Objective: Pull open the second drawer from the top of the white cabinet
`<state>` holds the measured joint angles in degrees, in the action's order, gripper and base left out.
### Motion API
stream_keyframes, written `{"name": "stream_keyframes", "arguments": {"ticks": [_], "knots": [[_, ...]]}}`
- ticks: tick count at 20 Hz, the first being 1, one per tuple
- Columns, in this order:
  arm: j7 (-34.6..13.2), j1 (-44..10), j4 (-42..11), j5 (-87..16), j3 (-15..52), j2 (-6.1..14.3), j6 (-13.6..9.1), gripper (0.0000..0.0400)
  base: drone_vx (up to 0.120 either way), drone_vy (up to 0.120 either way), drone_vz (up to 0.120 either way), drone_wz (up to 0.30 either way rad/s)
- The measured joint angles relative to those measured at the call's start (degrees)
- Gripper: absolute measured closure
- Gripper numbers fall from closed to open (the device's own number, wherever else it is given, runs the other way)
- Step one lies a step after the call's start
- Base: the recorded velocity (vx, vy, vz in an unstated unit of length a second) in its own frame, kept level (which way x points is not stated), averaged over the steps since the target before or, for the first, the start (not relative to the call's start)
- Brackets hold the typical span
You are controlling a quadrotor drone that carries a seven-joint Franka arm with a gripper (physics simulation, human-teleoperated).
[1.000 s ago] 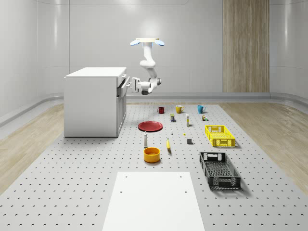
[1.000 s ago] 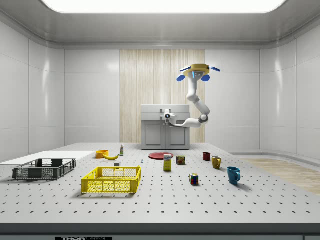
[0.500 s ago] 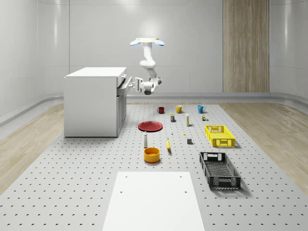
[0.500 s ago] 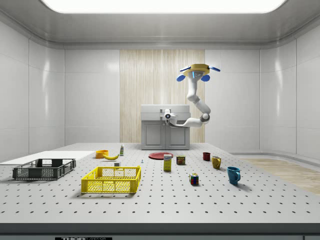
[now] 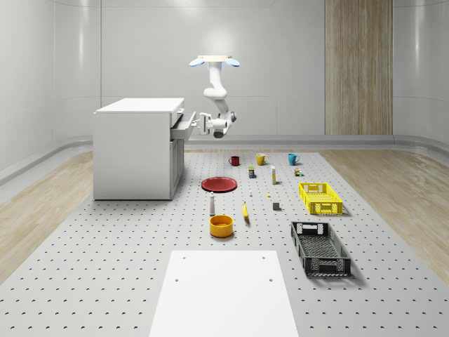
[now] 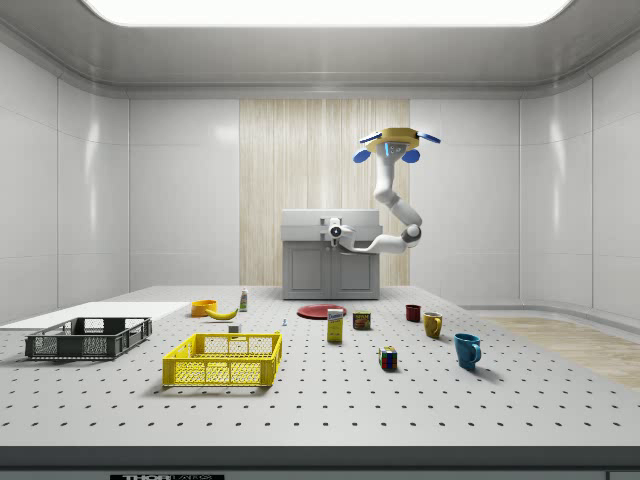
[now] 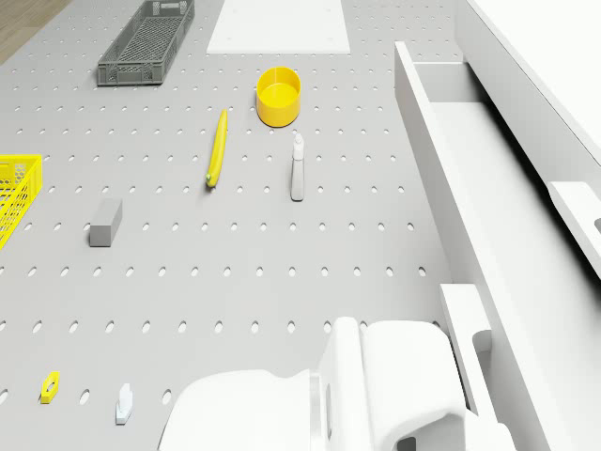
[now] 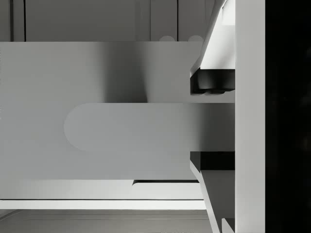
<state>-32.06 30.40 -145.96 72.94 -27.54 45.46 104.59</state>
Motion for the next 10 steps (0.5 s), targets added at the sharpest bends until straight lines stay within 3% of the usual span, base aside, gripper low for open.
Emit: {"name": "stream_keyframes", "arguments": {"ticks": [3,10], "knots": [[-1.9,0.0,0.3,-1.8,-1.4,0.7,-0.8,0.0241,0.0,0.0,0.0,0.0],[-2.0,0.3,0.9,-5.1,-5.1,1.7,-2.6,0.0247,0.0,0.0,0.0,0.0]]}}
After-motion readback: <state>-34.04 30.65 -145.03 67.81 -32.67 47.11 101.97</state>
